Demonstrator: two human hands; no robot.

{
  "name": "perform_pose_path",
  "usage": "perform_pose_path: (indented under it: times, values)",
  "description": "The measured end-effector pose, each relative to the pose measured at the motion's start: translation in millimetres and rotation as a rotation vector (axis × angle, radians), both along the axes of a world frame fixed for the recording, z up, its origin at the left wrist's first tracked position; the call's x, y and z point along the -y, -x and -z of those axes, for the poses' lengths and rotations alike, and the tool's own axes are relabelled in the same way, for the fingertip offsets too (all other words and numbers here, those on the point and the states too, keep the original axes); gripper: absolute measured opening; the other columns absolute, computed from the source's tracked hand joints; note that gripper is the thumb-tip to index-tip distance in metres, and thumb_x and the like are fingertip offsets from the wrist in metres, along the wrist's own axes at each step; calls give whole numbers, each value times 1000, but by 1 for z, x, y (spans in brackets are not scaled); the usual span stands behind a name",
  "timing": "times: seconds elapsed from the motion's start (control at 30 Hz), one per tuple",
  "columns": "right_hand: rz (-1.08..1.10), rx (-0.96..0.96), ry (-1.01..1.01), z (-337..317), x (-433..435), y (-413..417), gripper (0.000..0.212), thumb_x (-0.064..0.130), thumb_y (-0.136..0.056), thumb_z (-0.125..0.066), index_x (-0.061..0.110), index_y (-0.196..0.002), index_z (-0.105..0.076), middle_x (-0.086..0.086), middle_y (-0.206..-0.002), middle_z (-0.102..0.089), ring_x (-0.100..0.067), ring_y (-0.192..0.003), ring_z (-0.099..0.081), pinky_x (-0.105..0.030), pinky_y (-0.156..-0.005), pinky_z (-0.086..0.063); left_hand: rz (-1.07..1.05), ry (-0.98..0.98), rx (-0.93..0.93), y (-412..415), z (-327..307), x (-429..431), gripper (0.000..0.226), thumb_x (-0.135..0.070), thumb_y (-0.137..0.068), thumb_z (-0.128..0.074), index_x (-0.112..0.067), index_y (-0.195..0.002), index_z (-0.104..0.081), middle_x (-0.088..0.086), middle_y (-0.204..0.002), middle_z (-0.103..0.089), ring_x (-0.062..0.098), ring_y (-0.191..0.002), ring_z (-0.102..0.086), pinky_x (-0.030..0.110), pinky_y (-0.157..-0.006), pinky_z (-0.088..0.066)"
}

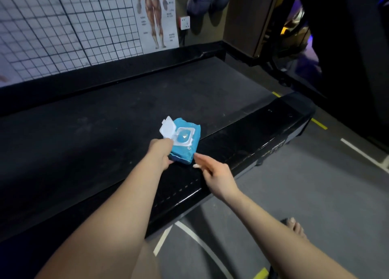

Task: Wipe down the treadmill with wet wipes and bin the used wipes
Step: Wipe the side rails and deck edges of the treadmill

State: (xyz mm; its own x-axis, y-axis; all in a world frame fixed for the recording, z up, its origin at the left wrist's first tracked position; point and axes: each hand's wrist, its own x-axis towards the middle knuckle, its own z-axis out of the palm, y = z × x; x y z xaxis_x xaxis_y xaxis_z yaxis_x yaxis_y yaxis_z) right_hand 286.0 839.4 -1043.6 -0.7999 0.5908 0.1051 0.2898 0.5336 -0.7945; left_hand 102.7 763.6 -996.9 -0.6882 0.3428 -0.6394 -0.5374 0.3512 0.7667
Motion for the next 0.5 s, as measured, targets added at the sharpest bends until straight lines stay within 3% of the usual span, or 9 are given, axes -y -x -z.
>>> perform_pose_path:
  times: [0.1,0.2,0.27,0.33,0.43,0.5]
  values:
    - [18,-26,92,-3,17,-11,48,-3,-94,-55,21,-134,-64,13,-127,-68,5,-116,-61,-11,-106,-40,-57,-53,17,-14,-13,14,35,-2,-103,-56,-5,-137,-52,20,-125,-70,31,-80,-72,41,-48,-57]
    - [155,-67,343,-16,25,-32,36,15,-95,-69,21,-131,-64,7,-129,-67,2,-113,-65,-21,-104,-48,-106,-98,40,-30,-30,36,35,1,-102,-55,-4,-137,-53,23,-124,-69,36,-92,-74,49,-57,-62]
    - [214,-47,450,-28,29,-44,41,13,-92,-73,11,-133,-63,3,-134,-60,14,-106,-61,-13,-98,-48,-107,-108,14,-37,-49,53,32,3,-102,-55,-4,-134,-54,23,-124,-69,36,-91,-74,48,-53,-61]
    - [221,-35,540,-43,29,-50,33,6,-92,-72,0,-123,-66,-1,-122,-67,17,-110,-58,-6,-92,-45,-111,-123,-21,-39,-67,69,35,3,-101,-57,-3,-136,-53,22,-126,-68,34,-87,-73,43,-44,-58]
    - [190,-93,725,-69,38,-47,13,1,-89,-72,2,-101,-77,3,-103,-75,1,-118,-60,-24,-96,-50,-111,-158,-72,-41,-96,99,38,3,-102,-56,-3,-139,-52,23,-128,-67,32,-85,-72,39,-39,-56]
    - [139,-123,848,-81,56,-40,10,2,-90,-71,3,-98,-77,-7,-97,-77,-9,-97,-69,-27,-77,-53,-128,-177,-88,-43,-112,122,36,3,-102,-56,-4,-138,-51,22,-126,-67,32,-85,-73,41,-40,-57]
